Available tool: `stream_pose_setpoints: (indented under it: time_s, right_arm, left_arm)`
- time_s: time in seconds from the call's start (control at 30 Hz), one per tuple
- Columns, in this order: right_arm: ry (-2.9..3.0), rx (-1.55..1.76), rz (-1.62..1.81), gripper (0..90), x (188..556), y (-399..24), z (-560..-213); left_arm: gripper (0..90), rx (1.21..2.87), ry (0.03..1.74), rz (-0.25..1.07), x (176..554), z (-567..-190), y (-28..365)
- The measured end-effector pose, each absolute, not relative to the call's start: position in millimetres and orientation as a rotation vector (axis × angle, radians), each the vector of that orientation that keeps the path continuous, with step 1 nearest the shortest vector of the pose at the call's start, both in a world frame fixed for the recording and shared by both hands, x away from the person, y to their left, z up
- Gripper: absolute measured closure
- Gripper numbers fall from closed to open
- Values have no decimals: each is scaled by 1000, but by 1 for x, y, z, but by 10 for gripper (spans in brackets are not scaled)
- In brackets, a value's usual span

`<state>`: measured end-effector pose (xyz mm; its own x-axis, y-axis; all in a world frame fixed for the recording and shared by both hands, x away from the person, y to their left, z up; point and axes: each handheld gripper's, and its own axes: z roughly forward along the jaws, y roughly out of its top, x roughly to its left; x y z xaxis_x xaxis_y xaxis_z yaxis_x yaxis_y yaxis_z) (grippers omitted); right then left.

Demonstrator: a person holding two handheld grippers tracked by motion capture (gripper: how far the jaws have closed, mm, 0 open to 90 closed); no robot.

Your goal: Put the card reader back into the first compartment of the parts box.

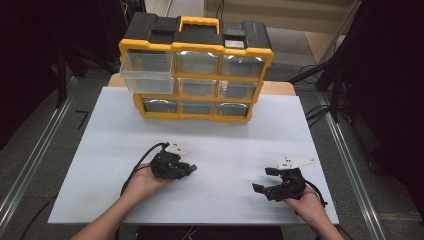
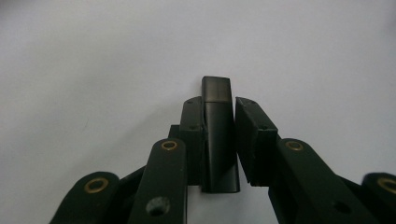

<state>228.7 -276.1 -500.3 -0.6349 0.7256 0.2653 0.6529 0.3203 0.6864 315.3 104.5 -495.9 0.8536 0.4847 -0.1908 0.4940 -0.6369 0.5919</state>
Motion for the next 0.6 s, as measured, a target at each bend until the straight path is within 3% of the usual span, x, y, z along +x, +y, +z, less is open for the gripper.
stream_pose_setpoints:
  time_s: [0.1, 0.47, 0.6]
  right_arm:
    - [2478, 1290, 1219, 126, 228, -276, -500]
    - [2478, 1265, 1224, 126, 228, -275, -499]
    - [2486, 1268, 1220, 126, 228, -275, -499]
  left_arm:
    - [752, 2369, 690, -71, 319, -495, 106]
    - [752, 2374, 529, -50, 313, -478, 113]
    - [752, 2374, 496, -120, 313, -475, 118]
